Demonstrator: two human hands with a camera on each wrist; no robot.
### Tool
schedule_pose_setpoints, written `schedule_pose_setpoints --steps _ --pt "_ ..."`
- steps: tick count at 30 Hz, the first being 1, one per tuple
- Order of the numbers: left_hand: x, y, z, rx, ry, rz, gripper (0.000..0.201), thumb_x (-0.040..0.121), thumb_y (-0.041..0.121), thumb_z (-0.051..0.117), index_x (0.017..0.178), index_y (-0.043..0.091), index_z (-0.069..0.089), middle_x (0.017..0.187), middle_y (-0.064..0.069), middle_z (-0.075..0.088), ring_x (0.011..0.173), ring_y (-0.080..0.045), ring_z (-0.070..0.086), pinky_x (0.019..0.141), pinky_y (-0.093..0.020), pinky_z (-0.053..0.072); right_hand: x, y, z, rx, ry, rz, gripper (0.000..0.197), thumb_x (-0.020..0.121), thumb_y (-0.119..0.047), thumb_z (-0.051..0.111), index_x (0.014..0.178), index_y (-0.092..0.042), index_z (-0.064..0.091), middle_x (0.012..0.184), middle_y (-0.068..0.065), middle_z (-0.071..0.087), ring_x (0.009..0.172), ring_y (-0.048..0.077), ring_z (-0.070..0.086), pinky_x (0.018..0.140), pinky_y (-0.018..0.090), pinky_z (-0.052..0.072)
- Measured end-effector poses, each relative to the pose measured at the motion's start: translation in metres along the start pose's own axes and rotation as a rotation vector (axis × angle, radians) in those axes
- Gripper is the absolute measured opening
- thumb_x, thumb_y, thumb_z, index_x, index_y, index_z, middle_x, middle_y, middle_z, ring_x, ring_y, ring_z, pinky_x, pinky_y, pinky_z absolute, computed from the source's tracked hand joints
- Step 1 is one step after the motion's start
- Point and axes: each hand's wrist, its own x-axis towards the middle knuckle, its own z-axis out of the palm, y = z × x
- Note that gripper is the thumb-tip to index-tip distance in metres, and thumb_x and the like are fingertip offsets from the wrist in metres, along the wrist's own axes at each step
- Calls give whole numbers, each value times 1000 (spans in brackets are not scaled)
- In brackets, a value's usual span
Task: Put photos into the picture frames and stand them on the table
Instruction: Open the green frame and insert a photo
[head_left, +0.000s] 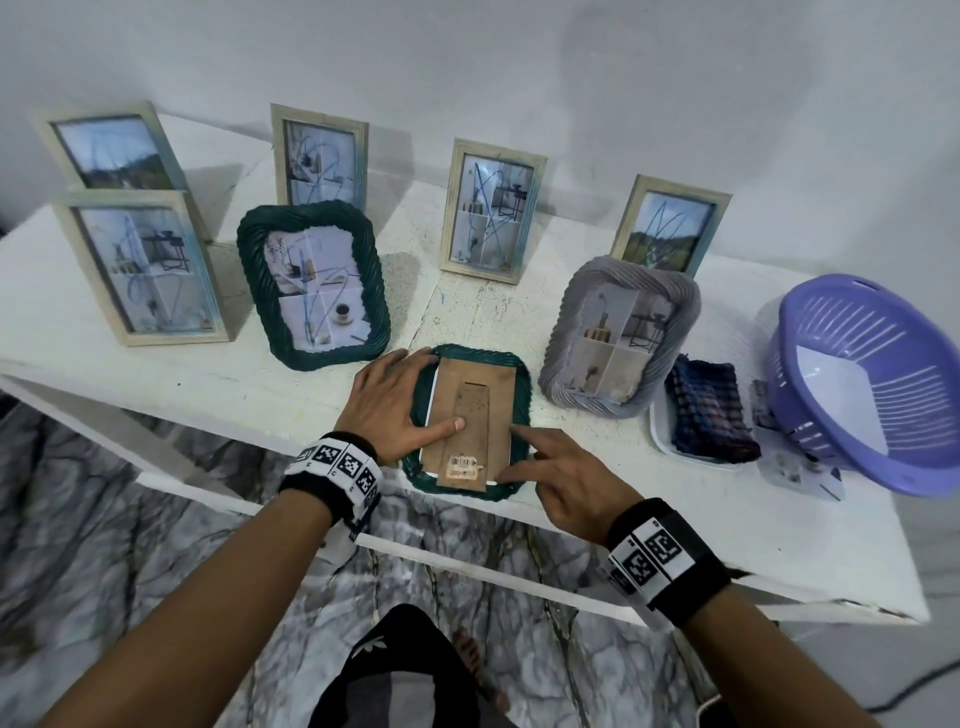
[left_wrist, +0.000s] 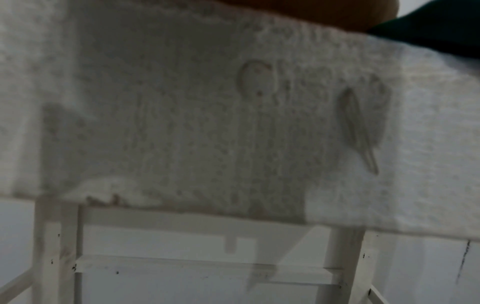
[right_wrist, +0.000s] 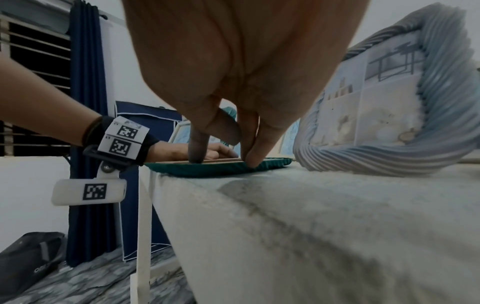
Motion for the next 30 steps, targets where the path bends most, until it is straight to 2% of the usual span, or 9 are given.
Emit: schedule_pose_setpoints --steps 4,9,11,13,16,19,22,26,30 --pt "0 1 -1 -2 -11 -1 98 67 87 42 145 30 28 152 3 37 144 -18 18 116 -42 16 7 -3 -3 7 54 -31 47 75 -10 29 89 -17 73 118 22 63 100 38 58 92 39 46" --pt "0 1 -2 -8 -21 -4 97 67 87 42 144 31 28 151 3 38 144 -18 18 116 -42 16 7 -1 -1 45 87 -18 43 71 -11 27 80 -10 70 117 20 64 98 39 59 90 35 44" --pt "0 2 -3 -6 -24 -2 97 67 87 41 145 31 27 151 3 38 144 -18 17 116 -42 16 5 -1 -1 57 99 -8 44 70 -12 27 87 -7 68 120 18 63 104 34 55 93 36 47" --pt "-1 3 -3 -3 -28 -1 97 66 87 41 145 31 28 152 3 37 144 -18 18 115 -42 16 3 -2 1 44 110 7 54 72 -12 27 110 -9 65 124 15 60 107 30 51 93 38 47" --pt "-2 2 -3 -12 -38 1 96 68 88 39 145 32 27 155 4 34 145 -18 18 116 -42 17 2 -8 7 -39 110 48 63 79 -16 25 132 -21 57 127 14 54 110 33 48 82 40 51" --pt "-5 -3 -11 -67 -84 24 98 71 87 36 150 31 22 159 3 27 146 -19 18 117 -39 18 2 -12 13 -98 98 96 65 80 -22 19 133 -25 57 132 14 49 117 33 43 73 42 55" --pt "-13 -13 -23 -67 -222 56 112 68 89 42 155 27 10 162 2 17 149 -16 10 119 -37 14 2 -15 16 -90 132 112 65 80 -22 18 131 -24 59 132 14 51 119 33 44 70 41 56" --pt "-22 -24 -29 -3 -345 111 121 65 89 45 155 25 -3 163 7 1 149 -11 -4 121 -35 6 4 -18 19 -106 156 141 64 78 -22 21 126 -23 62 129 13 53 117 32 46 70 41 58" --pt "-26 -21 -34 58 -400 130 118 67 89 38 155 25 -11 162 7 -6 148 -10 -11 121 -37 4 5 -24 20 -105 172 167 57 78 -18 30 125 -22 62 128 12 54 116 31 47 69 40 59"
